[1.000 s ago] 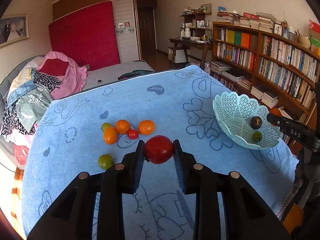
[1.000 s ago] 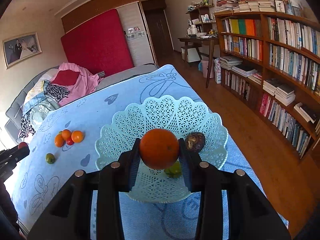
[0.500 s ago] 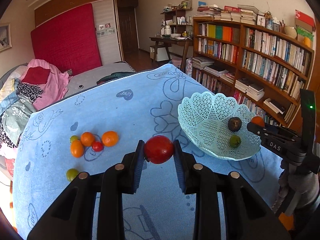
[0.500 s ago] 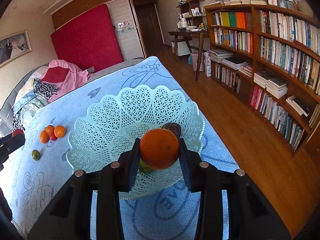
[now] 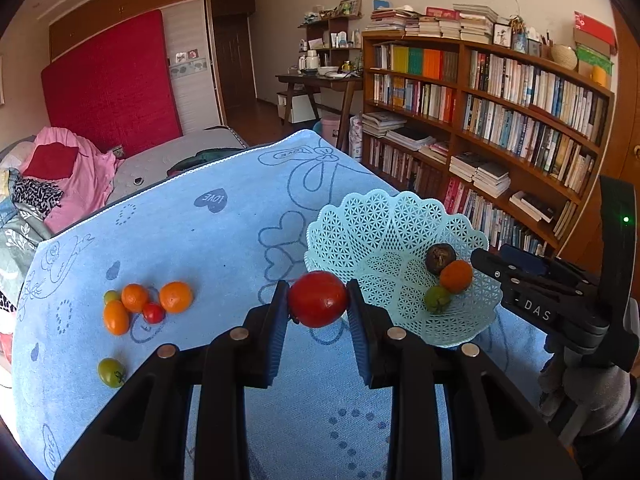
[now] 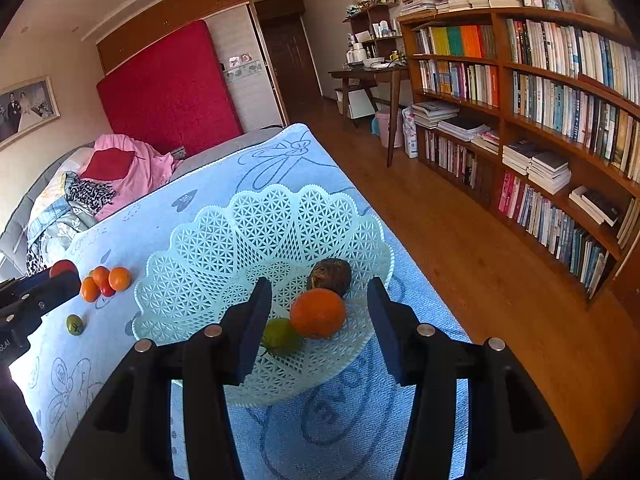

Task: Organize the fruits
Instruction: 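Carry the tangerine and red tomato to the basket and release them, then withdraw both open tools from the basket back over the towel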

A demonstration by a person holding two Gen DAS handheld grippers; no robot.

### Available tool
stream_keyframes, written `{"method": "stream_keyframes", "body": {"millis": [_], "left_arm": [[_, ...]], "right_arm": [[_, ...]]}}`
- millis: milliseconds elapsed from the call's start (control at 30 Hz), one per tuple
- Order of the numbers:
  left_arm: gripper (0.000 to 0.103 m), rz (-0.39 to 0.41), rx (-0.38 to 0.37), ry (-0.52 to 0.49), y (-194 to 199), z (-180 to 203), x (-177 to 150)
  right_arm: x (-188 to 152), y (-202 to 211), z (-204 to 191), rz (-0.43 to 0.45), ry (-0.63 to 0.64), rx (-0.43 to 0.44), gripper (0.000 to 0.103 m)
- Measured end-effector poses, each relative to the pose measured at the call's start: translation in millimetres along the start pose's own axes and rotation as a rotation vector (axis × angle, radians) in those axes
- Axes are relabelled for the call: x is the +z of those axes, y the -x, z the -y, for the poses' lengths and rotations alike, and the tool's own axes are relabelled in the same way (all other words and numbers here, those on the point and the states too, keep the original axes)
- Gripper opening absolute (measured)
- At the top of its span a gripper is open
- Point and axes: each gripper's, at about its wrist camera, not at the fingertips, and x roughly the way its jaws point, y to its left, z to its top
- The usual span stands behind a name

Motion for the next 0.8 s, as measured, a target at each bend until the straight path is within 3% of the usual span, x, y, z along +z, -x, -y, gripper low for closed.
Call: {"method": "stream_keyframes", "body": {"millis": [500, 633, 767, 800], "left_arm": [[0.030, -0.029, -0.098, -0.007, -39, 20, 12], [0.049, -0.028, -0.088, 0.004, -42, 18, 13], [0.051, -0.036, -0.077, 0.018, -43, 12, 12], [0.055, -0.036, -0.074, 0.021, -44, 11, 12]], "right_arm": [[4, 6, 8, 0.014, -0.031, 0.002, 0.052], [3, 4, 9, 0.009, -0.033, 0.003, 0.052], [3, 2, 9, 0.004, -0.033, 0.005, 0.052], [3, 2, 9, 0.004, -0.032, 0.005, 0.052]]}}
